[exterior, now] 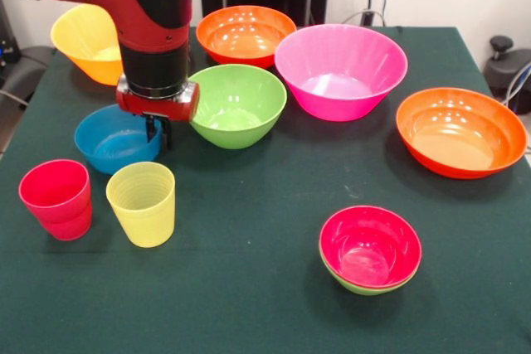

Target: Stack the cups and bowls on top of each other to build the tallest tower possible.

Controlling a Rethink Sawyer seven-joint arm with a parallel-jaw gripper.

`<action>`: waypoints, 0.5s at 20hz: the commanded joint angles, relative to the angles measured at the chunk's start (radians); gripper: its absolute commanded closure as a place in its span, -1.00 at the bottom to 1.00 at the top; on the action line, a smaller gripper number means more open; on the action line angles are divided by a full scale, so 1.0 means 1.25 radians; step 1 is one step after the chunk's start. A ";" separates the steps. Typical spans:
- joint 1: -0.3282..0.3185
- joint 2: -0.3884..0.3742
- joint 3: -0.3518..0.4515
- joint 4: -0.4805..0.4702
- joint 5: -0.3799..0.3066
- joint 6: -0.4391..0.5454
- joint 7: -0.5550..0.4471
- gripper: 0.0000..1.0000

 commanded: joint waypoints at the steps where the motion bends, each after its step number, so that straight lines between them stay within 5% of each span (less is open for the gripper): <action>1: 0.054 0.033 0.009 -0.041 -0.036 0.069 -0.029 1.00; 10: 0.117 -0.045 0.006 -0.111 -0.004 0.226 -0.064 1.00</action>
